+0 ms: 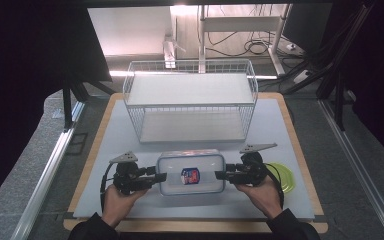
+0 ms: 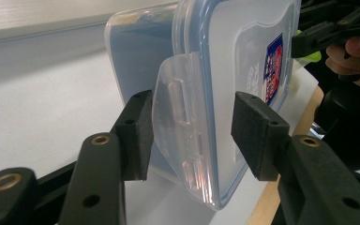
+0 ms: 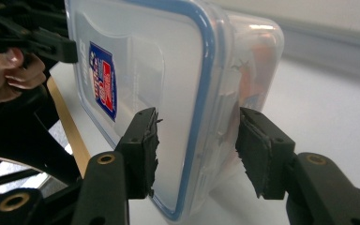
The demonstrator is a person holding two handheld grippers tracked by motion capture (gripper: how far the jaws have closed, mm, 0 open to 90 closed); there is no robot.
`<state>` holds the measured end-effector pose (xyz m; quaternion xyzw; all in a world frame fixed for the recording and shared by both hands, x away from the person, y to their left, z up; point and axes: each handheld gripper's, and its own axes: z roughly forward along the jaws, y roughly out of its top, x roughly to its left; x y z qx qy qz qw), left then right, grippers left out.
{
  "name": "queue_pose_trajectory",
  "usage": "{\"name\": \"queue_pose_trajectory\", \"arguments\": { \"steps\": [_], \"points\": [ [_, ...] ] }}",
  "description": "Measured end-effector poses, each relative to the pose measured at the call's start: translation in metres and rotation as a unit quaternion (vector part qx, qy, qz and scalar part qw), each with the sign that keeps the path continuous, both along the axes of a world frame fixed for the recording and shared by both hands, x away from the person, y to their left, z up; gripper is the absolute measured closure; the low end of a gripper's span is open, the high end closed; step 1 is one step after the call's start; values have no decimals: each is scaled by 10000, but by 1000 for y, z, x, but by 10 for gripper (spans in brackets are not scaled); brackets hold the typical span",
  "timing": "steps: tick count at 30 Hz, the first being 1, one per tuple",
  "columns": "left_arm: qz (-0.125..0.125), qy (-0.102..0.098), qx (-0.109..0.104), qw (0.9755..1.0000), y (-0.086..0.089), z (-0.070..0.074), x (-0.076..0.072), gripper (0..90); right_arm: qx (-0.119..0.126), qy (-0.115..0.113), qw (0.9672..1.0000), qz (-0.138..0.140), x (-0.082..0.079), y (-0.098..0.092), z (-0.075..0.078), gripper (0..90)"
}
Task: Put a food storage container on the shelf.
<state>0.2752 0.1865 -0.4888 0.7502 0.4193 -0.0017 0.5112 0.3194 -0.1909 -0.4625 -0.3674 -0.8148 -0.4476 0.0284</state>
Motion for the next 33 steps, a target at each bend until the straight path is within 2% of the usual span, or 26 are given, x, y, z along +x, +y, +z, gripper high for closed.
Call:
{"name": "queue_pose_trajectory", "arguments": {
  "steps": [4,13,25,33],
  "points": [
    [-17,-39,-73,10000,2,6,4,499,186,-91,9998,-36,2,-3,8,518],
    [-4,-225,-61,9997,5,22,9,499,242,-286,9993,-46,6,0,24,520],
    [17,-523,79,9986,8,62,22,492,432,-519,9976,-123,16,4,53,519],
    [54,-647,-5,9979,8,81,34,491,469,-726,9961,-167,28,4,79,520]
  ]
}}
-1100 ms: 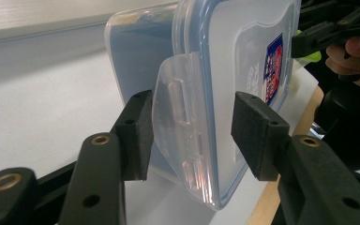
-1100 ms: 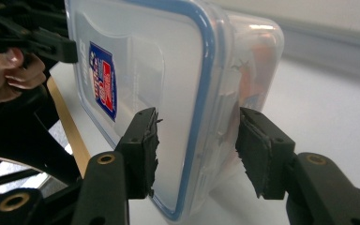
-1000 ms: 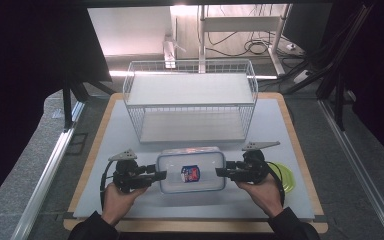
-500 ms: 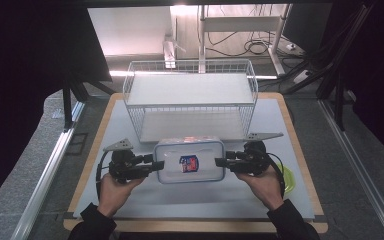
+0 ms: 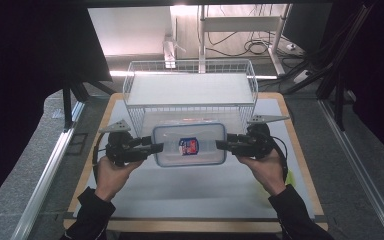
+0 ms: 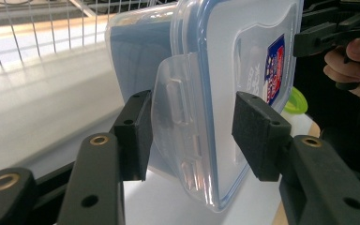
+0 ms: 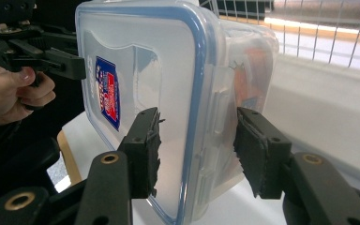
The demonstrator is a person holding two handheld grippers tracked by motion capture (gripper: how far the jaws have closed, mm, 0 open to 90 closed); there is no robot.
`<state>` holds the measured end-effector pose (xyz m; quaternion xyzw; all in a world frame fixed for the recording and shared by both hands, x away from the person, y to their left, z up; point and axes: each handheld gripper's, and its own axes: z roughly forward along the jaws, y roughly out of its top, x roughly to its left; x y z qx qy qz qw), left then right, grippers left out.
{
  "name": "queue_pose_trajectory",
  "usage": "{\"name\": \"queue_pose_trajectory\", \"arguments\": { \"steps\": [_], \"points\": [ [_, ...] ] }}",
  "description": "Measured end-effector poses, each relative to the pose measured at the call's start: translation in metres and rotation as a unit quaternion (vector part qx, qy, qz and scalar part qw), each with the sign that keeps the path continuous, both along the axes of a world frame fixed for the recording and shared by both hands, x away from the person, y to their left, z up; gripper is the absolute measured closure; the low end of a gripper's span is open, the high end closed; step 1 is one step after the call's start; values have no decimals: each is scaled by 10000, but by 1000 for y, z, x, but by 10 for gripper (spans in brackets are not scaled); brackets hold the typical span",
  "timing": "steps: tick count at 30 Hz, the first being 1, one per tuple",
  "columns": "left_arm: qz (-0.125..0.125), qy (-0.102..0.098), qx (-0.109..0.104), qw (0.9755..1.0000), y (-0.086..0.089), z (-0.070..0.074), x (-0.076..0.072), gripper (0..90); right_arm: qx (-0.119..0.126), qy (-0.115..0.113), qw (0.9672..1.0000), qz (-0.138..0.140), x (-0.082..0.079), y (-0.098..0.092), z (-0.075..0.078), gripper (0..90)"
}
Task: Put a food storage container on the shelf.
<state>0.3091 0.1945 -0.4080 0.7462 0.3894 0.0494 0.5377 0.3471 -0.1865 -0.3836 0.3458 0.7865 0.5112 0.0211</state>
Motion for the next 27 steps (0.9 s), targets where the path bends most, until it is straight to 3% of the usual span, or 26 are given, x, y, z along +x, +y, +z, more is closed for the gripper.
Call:
{"name": "queue_pose_trajectory", "arguments": {
  "steps": [9,27],
  "points": [
    [13,-138,-34,9999,4,23,15,490,20,-208,9998,-15,14,4,25,520],
    [10,-337,-4,9994,10,72,51,486,182,-356,9992,-97,44,9,67,520]
  ]
}}
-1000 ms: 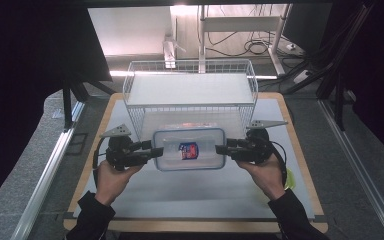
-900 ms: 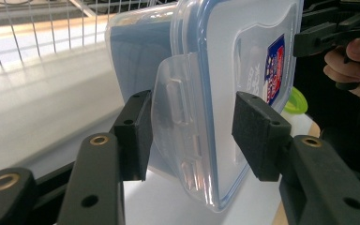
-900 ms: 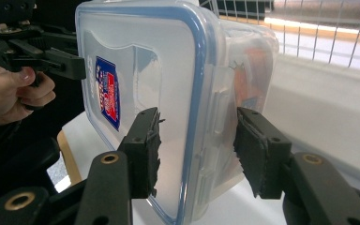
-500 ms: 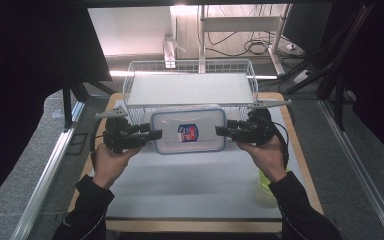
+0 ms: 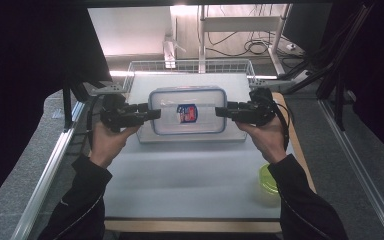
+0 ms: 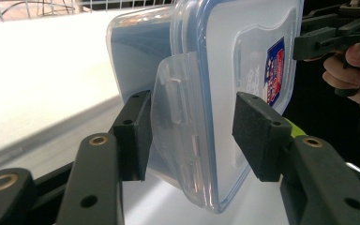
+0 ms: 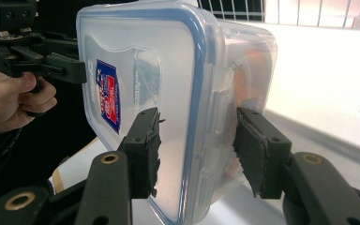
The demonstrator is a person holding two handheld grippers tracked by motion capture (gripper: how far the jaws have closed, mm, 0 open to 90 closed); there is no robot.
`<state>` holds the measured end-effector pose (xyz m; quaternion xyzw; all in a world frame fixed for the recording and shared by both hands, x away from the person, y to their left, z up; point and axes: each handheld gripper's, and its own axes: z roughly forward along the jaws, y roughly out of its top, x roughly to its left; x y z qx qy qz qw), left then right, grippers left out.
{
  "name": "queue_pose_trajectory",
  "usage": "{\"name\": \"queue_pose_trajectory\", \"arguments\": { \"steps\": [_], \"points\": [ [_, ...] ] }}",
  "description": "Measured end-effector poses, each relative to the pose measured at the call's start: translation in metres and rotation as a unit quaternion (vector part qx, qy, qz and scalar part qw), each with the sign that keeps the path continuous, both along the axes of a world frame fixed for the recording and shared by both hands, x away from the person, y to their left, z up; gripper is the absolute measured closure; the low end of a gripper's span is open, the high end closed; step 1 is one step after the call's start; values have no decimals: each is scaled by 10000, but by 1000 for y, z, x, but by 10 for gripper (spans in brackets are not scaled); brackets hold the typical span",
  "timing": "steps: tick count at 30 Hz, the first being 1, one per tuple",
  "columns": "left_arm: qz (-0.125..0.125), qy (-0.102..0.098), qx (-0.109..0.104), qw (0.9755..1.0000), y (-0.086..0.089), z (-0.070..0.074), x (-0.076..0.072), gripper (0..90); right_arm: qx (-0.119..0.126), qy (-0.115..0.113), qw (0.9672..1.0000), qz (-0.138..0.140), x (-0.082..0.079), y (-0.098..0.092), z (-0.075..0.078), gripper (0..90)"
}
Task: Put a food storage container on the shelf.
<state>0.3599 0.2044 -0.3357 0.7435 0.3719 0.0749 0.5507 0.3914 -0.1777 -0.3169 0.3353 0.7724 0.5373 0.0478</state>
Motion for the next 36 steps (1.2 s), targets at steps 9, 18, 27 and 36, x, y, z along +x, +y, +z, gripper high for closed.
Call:
{"name": "queue_pose_trajectory", "arguments": {
  "steps": [9,18,27,36],
  "points": [
    [22,21,-88,10000,4,13,20,485,167,53,9998,-56,21,1,14,532],
    [81,44,-136,9999,7,27,43,484,230,79,9996,-109,42,5,27,531],
    [106,47,-184,9998,8,34,65,484,279,107,9994,-187,63,7,35,527],
    [165,146,-287,9993,6,25,86,481,289,241,9988,-302,82,6,30,525]
  ]
}}
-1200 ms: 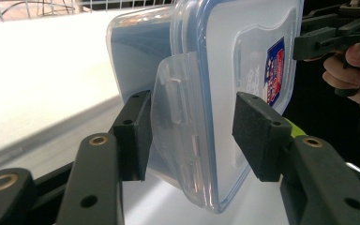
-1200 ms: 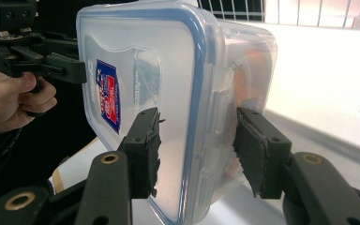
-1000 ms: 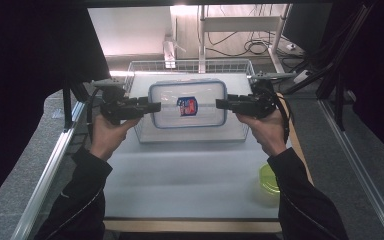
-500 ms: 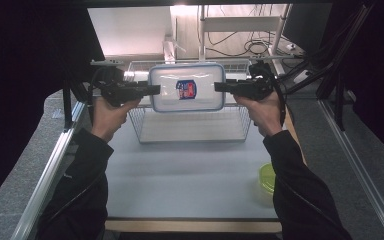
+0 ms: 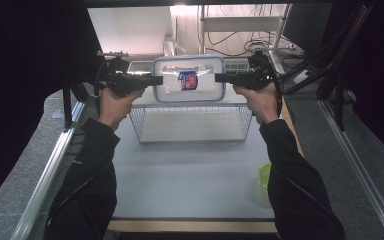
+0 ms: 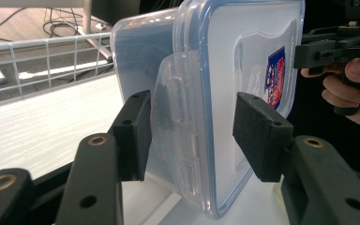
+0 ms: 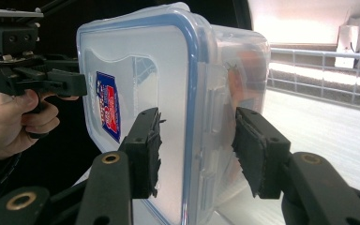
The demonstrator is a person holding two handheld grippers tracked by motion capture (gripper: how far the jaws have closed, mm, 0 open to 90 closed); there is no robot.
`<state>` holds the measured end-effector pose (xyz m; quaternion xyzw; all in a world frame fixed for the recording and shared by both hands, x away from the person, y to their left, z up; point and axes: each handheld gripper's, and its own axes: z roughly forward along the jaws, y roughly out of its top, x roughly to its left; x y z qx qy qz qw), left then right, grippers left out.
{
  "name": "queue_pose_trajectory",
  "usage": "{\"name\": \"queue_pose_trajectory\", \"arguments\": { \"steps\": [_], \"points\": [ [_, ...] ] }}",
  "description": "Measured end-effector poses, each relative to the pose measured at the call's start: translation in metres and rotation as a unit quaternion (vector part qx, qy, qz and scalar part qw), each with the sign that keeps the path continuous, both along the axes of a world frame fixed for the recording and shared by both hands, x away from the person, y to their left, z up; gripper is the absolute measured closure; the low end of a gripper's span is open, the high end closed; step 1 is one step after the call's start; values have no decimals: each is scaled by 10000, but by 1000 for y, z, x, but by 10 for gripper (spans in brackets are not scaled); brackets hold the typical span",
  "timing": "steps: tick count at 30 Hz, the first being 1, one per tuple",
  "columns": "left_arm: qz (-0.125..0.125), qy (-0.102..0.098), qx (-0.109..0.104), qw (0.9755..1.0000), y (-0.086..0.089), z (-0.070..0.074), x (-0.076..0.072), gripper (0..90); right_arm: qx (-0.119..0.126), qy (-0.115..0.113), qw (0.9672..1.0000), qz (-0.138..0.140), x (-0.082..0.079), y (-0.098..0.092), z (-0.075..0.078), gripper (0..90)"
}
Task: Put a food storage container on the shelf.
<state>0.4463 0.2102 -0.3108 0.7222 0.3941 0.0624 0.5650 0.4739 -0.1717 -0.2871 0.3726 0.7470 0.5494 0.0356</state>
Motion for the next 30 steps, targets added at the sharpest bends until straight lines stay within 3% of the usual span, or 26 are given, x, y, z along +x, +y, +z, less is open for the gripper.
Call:
{"name": "queue_pose_trajectory", "arguments": {
  "steps": [6,11,17,19,26,30],
  "points": [
    [32,37,16,10000,-2,-5,4,480,23,79,10000,-23,8,-2,-9,521],
    [45,-149,131,9998,-5,-5,3,472,88,93,9999,11,10,-4,-13,516],
    [79,-392,293,9988,-7,-7,2,454,39,-48,10000,-5,12,-3,-14,476],
    [155,-471,445,9978,-9,-6,1,437,-215,-217,9995,-67,10,3,-13,446],
    [320,-552,733,9953,-13,-4,1,443,-284,-253,9992,-116,12,6,-13,432],
    [411,-590,1132,9910,-20,-7,3,433,-340,-234,9990,-167,13,7,-15,383]
  ]
}}
